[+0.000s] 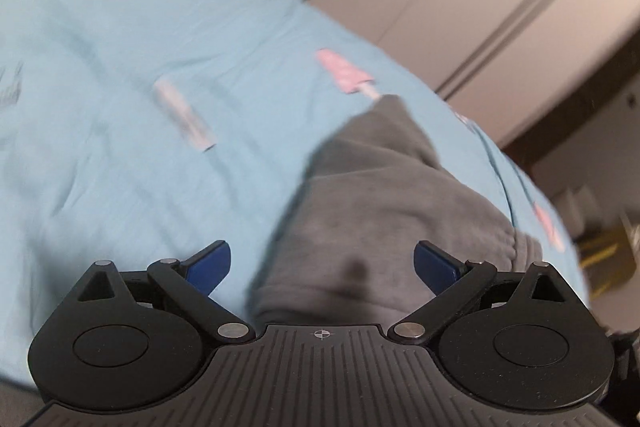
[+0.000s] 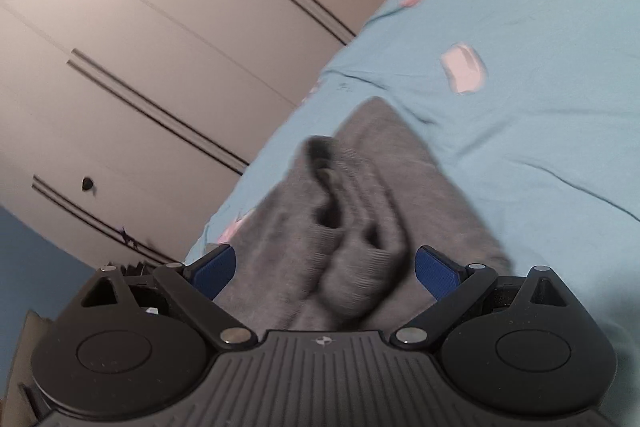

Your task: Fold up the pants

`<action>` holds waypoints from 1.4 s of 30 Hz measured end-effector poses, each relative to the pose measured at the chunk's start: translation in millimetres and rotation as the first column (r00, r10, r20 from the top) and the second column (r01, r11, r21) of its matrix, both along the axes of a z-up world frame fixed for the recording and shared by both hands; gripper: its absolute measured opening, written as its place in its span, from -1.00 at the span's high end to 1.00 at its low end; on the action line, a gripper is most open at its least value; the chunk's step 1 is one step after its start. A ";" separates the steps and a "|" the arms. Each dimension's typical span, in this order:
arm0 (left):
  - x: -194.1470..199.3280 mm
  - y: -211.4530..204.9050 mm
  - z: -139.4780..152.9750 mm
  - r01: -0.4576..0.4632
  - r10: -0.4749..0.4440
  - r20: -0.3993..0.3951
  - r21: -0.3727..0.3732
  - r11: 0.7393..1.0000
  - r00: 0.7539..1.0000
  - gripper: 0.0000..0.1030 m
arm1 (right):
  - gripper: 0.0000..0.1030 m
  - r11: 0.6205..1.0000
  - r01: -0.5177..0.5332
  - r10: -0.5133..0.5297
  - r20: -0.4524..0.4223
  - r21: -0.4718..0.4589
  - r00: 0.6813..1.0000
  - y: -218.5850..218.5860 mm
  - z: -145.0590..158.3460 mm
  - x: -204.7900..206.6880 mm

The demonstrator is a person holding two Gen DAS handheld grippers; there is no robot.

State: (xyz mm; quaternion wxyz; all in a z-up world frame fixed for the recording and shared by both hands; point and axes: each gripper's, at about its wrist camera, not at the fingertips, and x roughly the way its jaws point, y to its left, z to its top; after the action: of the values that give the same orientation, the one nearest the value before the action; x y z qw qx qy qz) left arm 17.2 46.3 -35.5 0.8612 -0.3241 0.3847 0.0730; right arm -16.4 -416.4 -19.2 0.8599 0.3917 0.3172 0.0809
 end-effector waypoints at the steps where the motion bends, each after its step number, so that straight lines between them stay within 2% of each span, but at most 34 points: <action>1: -0.6 3.5 -4.8 -0.031 0.031 -0.014 -0.019 0.999 0.999 -0.96 | -0.89 0.999 -0.003 0.003 0.000 -0.043 1.000 7.0 4.4 4.1; 3: -5.0 18.1 -18.6 -0.078 0.072 -0.074 -0.080 0.994 0.995 -0.96 | -0.88 0.985 -0.008 -0.005 -0.076 -0.171 0.997 21.3 4.0 17.2; 4: -5.2 21.9 -24.6 -0.093 0.081 -0.094 -0.130 0.987 0.992 -0.96 | -0.84 0.983 -0.013 -0.010 -0.122 -0.185 0.992 24.6 -2.2 23.0; 6: -5.9 23.4 -31.7 -0.094 0.074 -0.118 -0.166 0.982 0.990 -0.96 | -0.62 0.994 -0.017 -0.001 -0.164 -0.109 0.986 26.1 -14.3 29.0; 7: -5.9 22.1 -32.9 -0.089 0.069 -0.124 -0.161 0.983 0.990 -0.96 | -0.40 0.998 -0.017 0.006 -0.170 -0.063 0.985 27.7 -17.1 33.3; 8: -3.5 19.3 -32.2 -0.078 0.059 -0.119 -0.154 0.985 0.991 -0.96 | -0.37 0.999 -0.010 0.004 -0.178 -0.034 0.984 30.9 -18.0 39.0; 9: -2.3 17.9 -32.1 -0.066 0.051 -0.108 -0.147 0.987 0.993 -0.96 | -0.40 1.000 0.003 -0.006 -0.183 -0.019 0.983 34.3 -17.9 45.9; 11: 0.7 16.2 -34.8 -0.057 0.045 -0.091 -0.132 0.990 0.995 -0.96 | -0.84 1.000 -0.006 0.002 -0.206 -0.015 0.978 43.7 -21.8 64.9; 12: 0.1 16.7 -35.9 -0.053 0.041 -0.088 -0.131 0.990 0.995 -0.96 | -0.83 1.000 -0.005 -0.001 -0.225 -0.025 0.974 48.6 -24.5 72.4; 13: -0.2 16.8 -36.3 -0.052 0.040 -0.089 -0.134 0.990 0.995 -0.96 | -0.63 0.999 0.004 -0.016 -0.230 -0.054 0.973 53.3 -26.2 76.0; 14: -2.9 17.9 -33.7 -0.053 0.041 -0.089 -0.141 0.989 0.995 -0.96 | 0.06 0.994 0.005 -0.030 -0.230 -0.109 0.973 59.9 -24.3 81.3; 15: -5.0 18.8 -33.6 -0.054 0.041 -0.087 -0.152 0.987 0.995 -0.96 | 0.07 0.990 -0.010 -0.025 -0.236 -0.144 0.971 65.1 -20.7 87.2; 16: -7.7 20.0 -32.1 -0.057 0.044 -0.082 -0.164 0.985 0.996 -0.96 | 0.08 0.991 -0.013 -0.019 -0.229 -0.135 0.973 66.9 -14.9 91.3; 18: -8.5 21.0 -32.4 -0.063 0.050 -0.079 -0.177 0.982 0.996 -0.96 | 0.13 0.998 -0.023 0.015 -0.151 -0.052 0.988 71.5 10.7 95.1; 20: -9.4 22.0 -31.4 -0.065 0.051 -0.079 -0.182 0.981 0.996 -0.96 | 0.14 0.996 -0.063 0.063 0.006 0.066 0.998 72.7 45.6 88.3; 22: -10.1 22.0 -30.5 -0.070 0.055 -0.083 -0.182 0.981 0.995 -0.96 | 0.14 0.972 -0.140 0.105 0.185 0.189 0.977 65.5 66.5 75.6; 24: -9.9 21.6 -31.4 -0.070 0.055 -0.086 -0.184 0.980 0.995 -0.96 | 0.14 0.968 -0.155 0.091 0.297 0.198 0.951 51.9 67.5 60.7; 25: -9.1 21.4 -32.3 -0.069 0.053 -0.088 -0.183 0.981 0.995 -0.96 | 0.13 0.976 -0.123 0.064 0.297 0.183 0.953 42.4 60.3 55.3; 26: -8.4 20.5 -33.0 -0.067 0.051 -0.090 -0.182 0.981 0.995 -0.96 | 0.10 0.981 -0.072 0.027 0.241 0.183 0.970 29.7 43.6 54.8; 27: -7.4 19.7 -33.3 -0.062 0.046 -0.094 -0.181 0.981 0.995 -0.96 | 0.04 0.982 0.002 -0.030 0.143 0.188 0.989 17.6 23.1 57.3; 28: -6.3 18.8 -33.5 -0.059 0.042 -0.101 -0.179 0.982 0.994 -0.96 | -0.05 0.983 0.095 -0.097 0.006 0.158 0.995 6.9 0.5 61.2; 29: -5.5 18.3 -33.9 -0.058 0.039 -0.108 -0.176 0.983 0.993 -0.96 | -0.01 0.984 0.152 -0.138 -0.147 0.089 0.979 -2.4 -26.4 68.6; 30: -5.3 17.8 -33.9 -0.055 0.036 -0.112 -0.172 0.984 0.993 -0.96 | 0.11 0.985 0.165 -0.149 -0.233 0.047 0.961 -7.4 -47.9 72.0; 31: -5.1 17.3 -33.7 -0.054 0.035 -0.115 -0.166 0.985 0.993 -0.96 | 0.11 0.983 0.174 -0.157 -0.204 0.065 0.966 -10.3 -57.1 67.6; 32: -4.7 16.2 -33.4 -0.055 0.036 -0.119 -0.160 0.986 0.992 -0.96 | 0.05 0.984 0.166 -0.155 -0.156 0.061 0.976 -7.3 -51.1 63.6; 35: -1.0 10.2 -29.2 -0.028 0.012 -0.127 -0.122 0.992 0.992 -0.96 | -0.05 0.992 0.077 -0.089 -0.129 -0.096 0.988 15.5 -28.2 72.0; 36: -0.4 6.9 -26.8 -0.014 0.002 -0.122 -0.099 0.995 0.993 -0.96 | -0.05 0.991 0.062 -0.076 -0.118 -0.119 0.990 18.6 -23.6 72.2; 39: 8.3 -1.4 -25.8 0.039 -0.048 -0.154 -0.058 0.998 0.987 -0.96 | -0.05 0.998 0.054 -0.055 -0.058 -0.018 0.997 4.1 -24.7 67.8; 40: 12.9 -3.7 -26.9 0.057 -0.065 -0.176 -0.050 0.997 0.982 -0.96 | -0.22 0.995 0.076 -0.082 -0.088 -0.070 0.993 -1.1 -25.4 67.6; 41: 17.1 -5.6 -28.4 0.070 -0.077 -0.200 -0.039 0.997 0.977 -0.96 | -0.30 0.984 0.088 -0.108 -0.127 -0.155 0.986 -4.0 -26.6 60.8; 42: 20.8 -7.7 -29.3 0.078 -0.081 -0.222 -0.025 0.997 0.972 -0.96 | -0.34 0.977 0.077 -0.106 -0.143 -0.197 0.984 -4.3 -26.5 60.7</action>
State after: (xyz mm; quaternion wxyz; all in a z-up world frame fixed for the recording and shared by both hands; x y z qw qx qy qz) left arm 38.0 38.6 -64.8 0.8123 -0.3050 0.4920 0.0713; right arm 44.4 -420.7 -45.7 0.8694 0.3270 0.3699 -0.0197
